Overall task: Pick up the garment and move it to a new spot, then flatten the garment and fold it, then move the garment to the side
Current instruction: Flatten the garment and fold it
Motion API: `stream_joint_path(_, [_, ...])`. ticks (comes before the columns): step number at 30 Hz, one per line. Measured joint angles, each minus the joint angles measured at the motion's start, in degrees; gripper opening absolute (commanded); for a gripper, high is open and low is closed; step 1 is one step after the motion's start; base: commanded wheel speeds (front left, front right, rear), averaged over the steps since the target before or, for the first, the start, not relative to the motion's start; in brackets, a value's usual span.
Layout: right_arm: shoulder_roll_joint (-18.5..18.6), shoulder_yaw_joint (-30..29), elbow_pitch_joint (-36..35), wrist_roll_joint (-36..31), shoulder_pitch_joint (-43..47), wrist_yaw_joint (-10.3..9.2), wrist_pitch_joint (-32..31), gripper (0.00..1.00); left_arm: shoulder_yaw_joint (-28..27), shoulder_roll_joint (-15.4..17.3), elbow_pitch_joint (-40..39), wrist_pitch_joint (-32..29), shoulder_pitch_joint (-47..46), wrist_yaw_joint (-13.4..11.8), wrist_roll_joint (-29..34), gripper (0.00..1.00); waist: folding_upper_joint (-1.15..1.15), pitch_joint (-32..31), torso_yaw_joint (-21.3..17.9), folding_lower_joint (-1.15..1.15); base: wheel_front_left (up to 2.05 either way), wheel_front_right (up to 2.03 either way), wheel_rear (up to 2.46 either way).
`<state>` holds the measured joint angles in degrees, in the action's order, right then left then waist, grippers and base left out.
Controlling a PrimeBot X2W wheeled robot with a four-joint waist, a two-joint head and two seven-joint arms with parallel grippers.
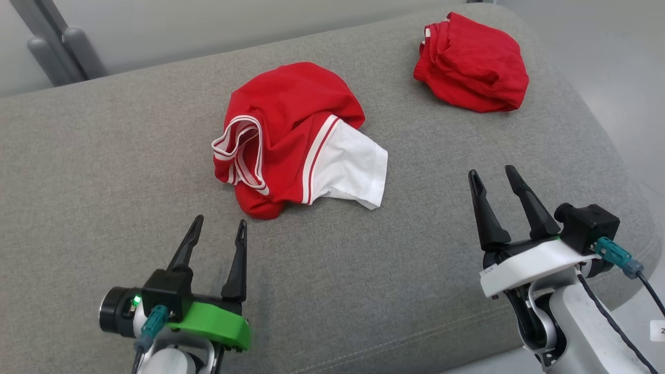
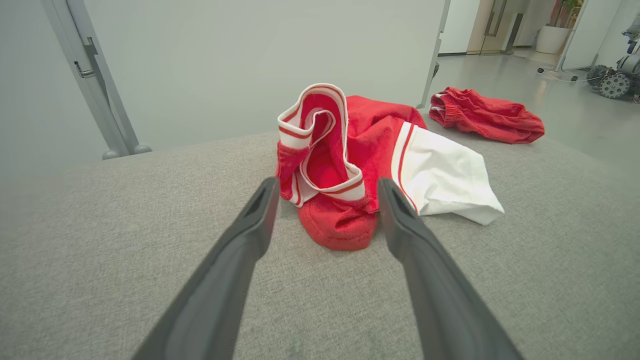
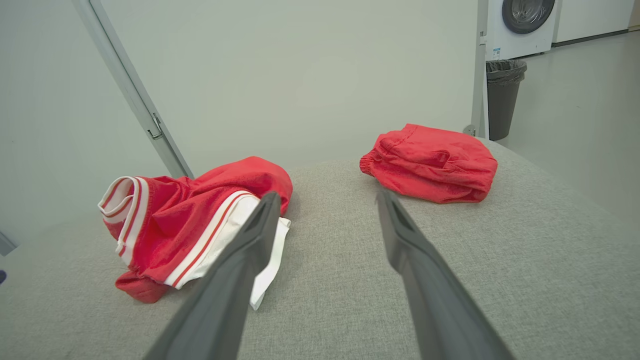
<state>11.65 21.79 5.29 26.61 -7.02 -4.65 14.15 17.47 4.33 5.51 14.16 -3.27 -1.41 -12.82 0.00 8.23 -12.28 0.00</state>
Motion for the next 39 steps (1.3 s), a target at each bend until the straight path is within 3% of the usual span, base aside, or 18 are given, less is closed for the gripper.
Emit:
stream_joint_path(14, [-0.6, 0.0, -0.2, 0.0, -2.5, 0.10, 0.0, 1.00, 2.5, -0.2, 6.0, -1.5, -5.7, 1.4, 1.6, 1.00, 0.00, 4.6, -1.5, 0.00, 0.00, 0.00, 0.00])
stream_joint_path(27, [-1.2, 0.7, 0.0, -0.4, -4.6, 0.97, 0.0, 1.00, -2.6, 2.7, 14.5, -4.0, -14.4, 0.2, 2.6, 1.00, 0.00, 7.7, -3.5, 0.00, 0.00, 0.00, 0.00])
stream_joint_path(39, [-2.2, 1.1, 0.4, -0.5, -6.7, 1.59, 0.0, 1.00, -4.9, 1.5, 20.9, -5.6, -19.9, 0.4, -1.0, 1.00, 0.00, 11.3, -6.3, 0.00, 0.00, 0.00, 0.00])
